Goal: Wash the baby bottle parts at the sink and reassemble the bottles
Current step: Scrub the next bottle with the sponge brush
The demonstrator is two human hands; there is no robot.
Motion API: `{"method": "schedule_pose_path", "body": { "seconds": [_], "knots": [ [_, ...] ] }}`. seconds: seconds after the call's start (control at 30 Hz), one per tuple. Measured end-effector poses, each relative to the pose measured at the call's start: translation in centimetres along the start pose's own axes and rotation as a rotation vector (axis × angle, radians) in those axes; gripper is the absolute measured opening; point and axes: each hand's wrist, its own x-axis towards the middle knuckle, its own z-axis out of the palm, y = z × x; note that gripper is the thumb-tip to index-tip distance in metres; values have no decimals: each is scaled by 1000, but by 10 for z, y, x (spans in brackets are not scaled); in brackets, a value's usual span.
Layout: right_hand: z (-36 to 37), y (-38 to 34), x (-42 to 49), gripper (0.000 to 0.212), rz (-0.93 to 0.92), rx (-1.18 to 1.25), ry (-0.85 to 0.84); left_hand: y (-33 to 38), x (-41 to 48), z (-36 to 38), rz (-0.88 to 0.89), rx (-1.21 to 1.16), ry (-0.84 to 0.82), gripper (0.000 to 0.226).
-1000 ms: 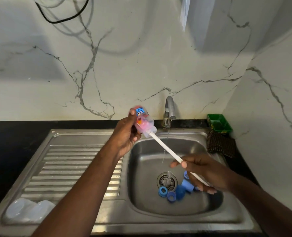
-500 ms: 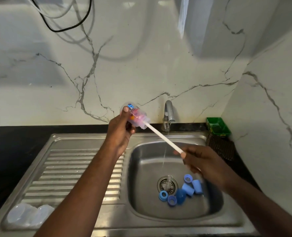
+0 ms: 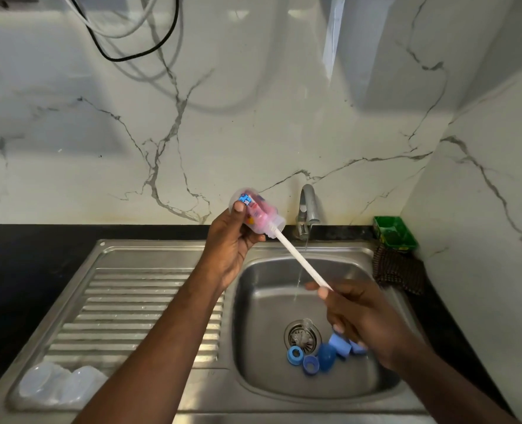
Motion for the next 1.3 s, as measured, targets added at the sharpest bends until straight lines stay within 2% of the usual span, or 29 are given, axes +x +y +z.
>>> {"method": "schedule_pose_path", "body": {
  "seconds": [0.07, 0.17, 0.2, 0.27, 0.3, 0.33, 0.37, 0.43, 0.47, 0.53, 0.6, 0.67, 0.77, 0.87, 0.97, 1.03, 1.07, 1.1, 1.17, 1.2, 1.3],
  "knots": [
    [5, 0, -2, 37, -185, -225, 134, 4, 3, -3, -15, -12, -68, 37],
    [-12, 3, 2, 20, -488, -798, 300, 14, 4, -1, -51, 81, -10, 37],
    [-19, 4, 4, 24, -533, -973, 342, 16, 3, -3, -48, 122, 0, 39],
    [-30, 6, 10, 29, -515, -1173, 399, 18, 2, -5, -40, 156, -21, 43],
    [-29, 5, 12, 28, -468, -1177, 388, 18, 2, -7, -36, 146, -39, 48],
    [-26, 3, 14, 26, -376, -1082, 339, 18, 2, -7, -34, 130, -61, 56],
    [-22, 2, 17, 22, -222, -865, 258, 19, 3, -7, -37, 119, -81, 67],
    [-15, 0, 19, 17, 132, -330, -10, 19, 4, -8, -48, 83, -137, 82],
    [-15, -1, 17, 26, 220, -174, -142, 19, 3, -9, -53, 55, -165, 83],
    [-15, -3, 13, 47, 206, -94, -264, 19, 3, -11, -63, -1, -202, 78],
    [-10, -5, 12, 51, 88, -170, -158, 20, 4, -14, -59, -16, -194, 74],
    [-4, -7, 14, 42, 12, -272, -9, 22, 5, -13, -43, 26, -139, 74],
    [1, -7, 20, 34, -70, -399, 94, 24, 7, -14, -12, 94, -68, 66],
    [-5, -4, 29, 37, -155, -686, 187, 26, 6, -18, -12, 101, -66, 55],
    [-3, 6, 28, 37, -304, -989, 334, 26, 7, -23, -19, 93, -85, 70],
    [1, 8, 25, 28, -380, -1197, 406, 26, 8, -25, -11, 73, -96, 70],
    [3, 7, 24, 26, -378, -1162, 323, 28, 8, -26, -6, 37, -111, 70],
    [4, 5, 23, 27, -302, -969, 162, 29, 8, -26, 2, -16, -134, 70],
    [10, -1, 21, 32, 17, -321, -236, 30, 9, -30, 13, -139, -167, 72],
    [13, -3, 19, 37, 149, -81, -389, 30, 10, -32, 13, -185, -174, 75],
    [16, -4, 13, 53, 294, 380, -600, 26, 13, -37, 8, -230, -172, 82]
  ]
}}
